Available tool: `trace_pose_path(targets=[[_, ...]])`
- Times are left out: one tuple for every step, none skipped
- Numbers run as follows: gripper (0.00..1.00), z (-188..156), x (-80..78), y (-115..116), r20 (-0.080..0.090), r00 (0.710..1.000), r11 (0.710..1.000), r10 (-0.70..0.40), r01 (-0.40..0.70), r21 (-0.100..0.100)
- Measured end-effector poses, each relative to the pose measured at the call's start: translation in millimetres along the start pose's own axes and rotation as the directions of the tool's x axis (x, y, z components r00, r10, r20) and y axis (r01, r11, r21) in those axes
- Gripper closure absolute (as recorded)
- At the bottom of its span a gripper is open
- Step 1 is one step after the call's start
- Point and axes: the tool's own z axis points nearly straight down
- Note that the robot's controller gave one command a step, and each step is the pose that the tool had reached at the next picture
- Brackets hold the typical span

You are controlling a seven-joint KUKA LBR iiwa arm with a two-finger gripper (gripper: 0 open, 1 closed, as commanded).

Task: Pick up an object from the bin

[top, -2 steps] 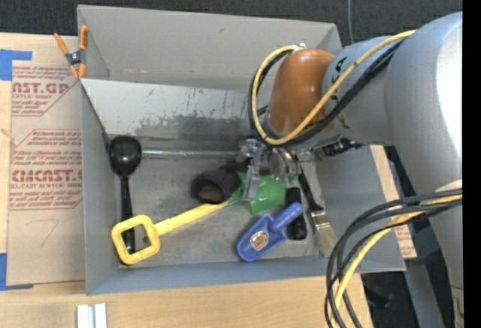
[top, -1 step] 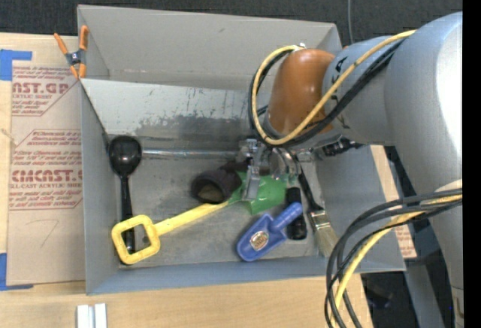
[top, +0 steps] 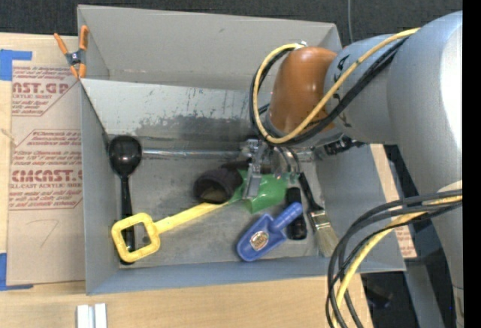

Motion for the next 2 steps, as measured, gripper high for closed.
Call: trace_pose_path(targets=[[1.00,-12,0.7,0,-0.004,1.000,1.000,-0.001,0.001,0.000],[1.00,-56,1.1,0,-0.007,1.000,1.000,0.000,0.000,0.000]])
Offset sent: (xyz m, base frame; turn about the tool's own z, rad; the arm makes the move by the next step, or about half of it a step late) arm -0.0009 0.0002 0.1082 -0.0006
